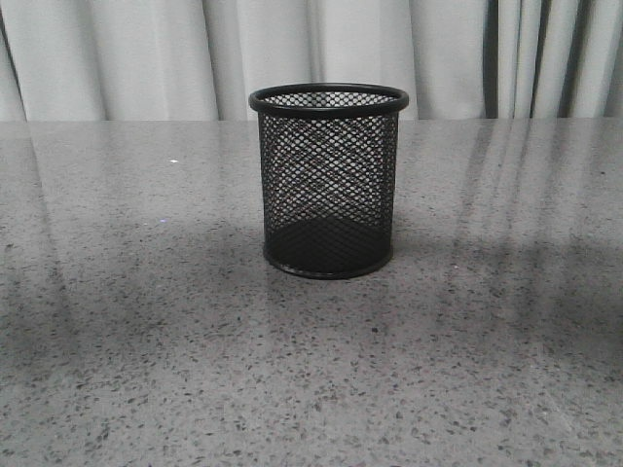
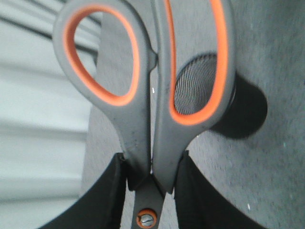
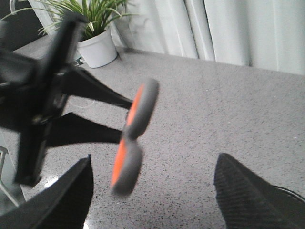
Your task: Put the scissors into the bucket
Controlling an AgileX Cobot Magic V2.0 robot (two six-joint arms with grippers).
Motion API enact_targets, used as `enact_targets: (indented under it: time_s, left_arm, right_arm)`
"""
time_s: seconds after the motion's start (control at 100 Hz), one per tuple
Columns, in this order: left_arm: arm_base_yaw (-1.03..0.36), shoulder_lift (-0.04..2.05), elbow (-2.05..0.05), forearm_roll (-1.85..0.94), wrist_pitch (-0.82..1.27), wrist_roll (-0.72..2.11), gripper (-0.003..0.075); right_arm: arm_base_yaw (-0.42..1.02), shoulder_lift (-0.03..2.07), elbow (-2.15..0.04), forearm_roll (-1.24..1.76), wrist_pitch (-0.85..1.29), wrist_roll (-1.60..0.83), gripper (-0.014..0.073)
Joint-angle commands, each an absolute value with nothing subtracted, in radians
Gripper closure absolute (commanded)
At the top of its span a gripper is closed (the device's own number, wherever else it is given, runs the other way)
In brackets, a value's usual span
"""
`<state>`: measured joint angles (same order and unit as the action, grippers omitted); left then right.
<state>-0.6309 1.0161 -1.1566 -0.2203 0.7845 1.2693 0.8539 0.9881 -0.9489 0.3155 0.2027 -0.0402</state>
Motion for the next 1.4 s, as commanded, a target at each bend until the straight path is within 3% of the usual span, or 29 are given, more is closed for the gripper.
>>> enact_targets:
  time_s: [0.0, 0.24, 0.31, 0.45, 0.63, 0.699, 0.819, 0.909, 1.049, 1.119, 1.219, 1.389]
  left_arm:
    - [-0.684, 0.985, -1.183, -0.245, 0.676, 1.268, 0.074]
    - [-0.747, 0.985, -1.183, -0.245, 0.635, 1.268, 0.074]
    - [-0.748, 0.985, -1.183, -0.245, 0.618, 1.268, 0.074]
    - [-0.748, 0.977, -1.183, -0.245, 0.598, 1.268, 0.074]
    - [-0.748, 0.968, -1.183, -0.247, 0.577, 1.222, 0.0724]
    - [-0.748, 0.946, -1.183, -0.258, 0.548, 1.191, 0.0648]
    - [-0.748, 0.888, -1.183, -0.265, 0.5, 1.12, 0.0412]
    - [-0.748, 0.83, -1.183, -0.267, 0.497, 1.085, 0.0341]
    - [-0.748, 0.742, -1.183, -0.32, 0.554, 1.072, 0.0402]
    - [-0.748, 0.704, -1.178, -0.322, 0.583, 1.049, 0.0511]
    - [-0.748, 0.663, -1.168, -0.322, 0.611, 1.043, 0.074]
    - [-0.748, 0.632, -1.15, -0.32, 0.634, 1.032, 0.074]
  right_arm:
    - [0.855, 1.019, -1.023, 0.343, 0.129, -0.047, 0.011]
    - [0.858, 1.1, -1.089, 0.349, 0.15, -0.047, 0.0137]
    - [0.858, 1.116, -1.089, 0.351, 0.157, -0.047, 0.0246]
    - [0.858, 1.127, -1.089, 0.353, 0.157, -0.047, 0.0661]
    - [0.843, 1.125, -1.103, 0.334, 0.161, -0.047, 0.0664]
    - [0.806, 1.125, -1.132, 0.303, 0.239, -0.047, 0.0664]
    - [0.71, 1.125, -1.221, 0.25, 0.462, -0.047, 0.0664]
    - [0.633, 1.125, -1.313, 0.217, 0.614, -0.047, 0.0664]
    - [0.562, 1.149, -1.455, 0.176, 0.873, -0.047, 0.0664]
    - [0.559, 1.179, -1.51, 0.168, 0.979, -0.047, 0.0664]
    - [0.559, 1.234, -1.553, 0.167, 1.091, -0.047, 0.0664]
    - [0.559, 1.34, -1.561, 0.17, 1.174, -0.047, 0.0664]
